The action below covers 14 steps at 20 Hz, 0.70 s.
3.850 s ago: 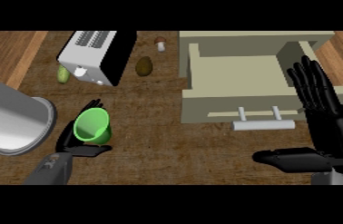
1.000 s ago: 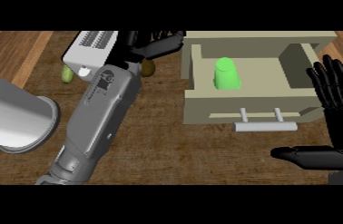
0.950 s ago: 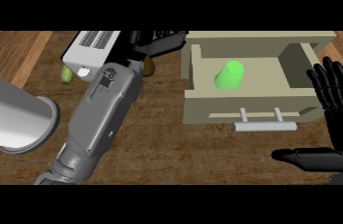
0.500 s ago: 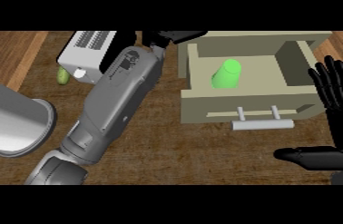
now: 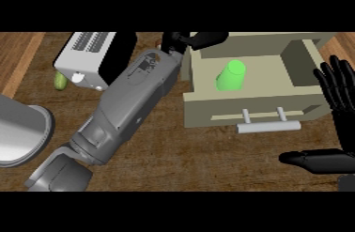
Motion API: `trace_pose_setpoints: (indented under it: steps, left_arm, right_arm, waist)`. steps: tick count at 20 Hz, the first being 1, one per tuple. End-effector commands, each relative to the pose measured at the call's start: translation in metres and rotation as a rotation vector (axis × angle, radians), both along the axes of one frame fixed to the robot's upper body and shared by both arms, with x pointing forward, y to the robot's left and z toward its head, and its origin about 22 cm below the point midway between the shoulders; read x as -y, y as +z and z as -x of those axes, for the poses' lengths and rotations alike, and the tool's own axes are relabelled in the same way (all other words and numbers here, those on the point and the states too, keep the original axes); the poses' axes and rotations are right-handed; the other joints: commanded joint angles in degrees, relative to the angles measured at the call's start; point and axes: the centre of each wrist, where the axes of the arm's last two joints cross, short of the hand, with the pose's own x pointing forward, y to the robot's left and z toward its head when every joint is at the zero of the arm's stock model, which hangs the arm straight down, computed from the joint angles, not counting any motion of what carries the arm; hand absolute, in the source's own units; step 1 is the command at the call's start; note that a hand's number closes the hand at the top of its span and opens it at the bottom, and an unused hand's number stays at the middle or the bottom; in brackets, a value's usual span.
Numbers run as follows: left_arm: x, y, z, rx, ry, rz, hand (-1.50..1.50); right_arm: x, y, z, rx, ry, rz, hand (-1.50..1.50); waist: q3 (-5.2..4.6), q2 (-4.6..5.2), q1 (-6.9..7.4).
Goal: Pick up the cup, place it into the drawer and close the drawer
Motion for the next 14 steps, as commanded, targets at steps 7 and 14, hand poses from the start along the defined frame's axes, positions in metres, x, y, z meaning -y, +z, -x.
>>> trace_pose_setpoints:
  steps: [7, 14]
  left_arm:
    - [0.006, -0.030, 0.006, -0.076, 0.004, -0.194, 1.50]
    - [0.006, -0.049, 0.011, -0.099, 0.051, -0.324, -1.50]
  right_arm:
    - [-0.002, 0.002, -0.011, -0.010, -0.002, 0.014, -1.50]
    - [-0.011, -0.002, -0.011, 0.030, 0.034, 0.001, -1.50]
  waist:
    - [0.00, 0.18, -0.44]
    - [0.03, 0.64, -1.97]
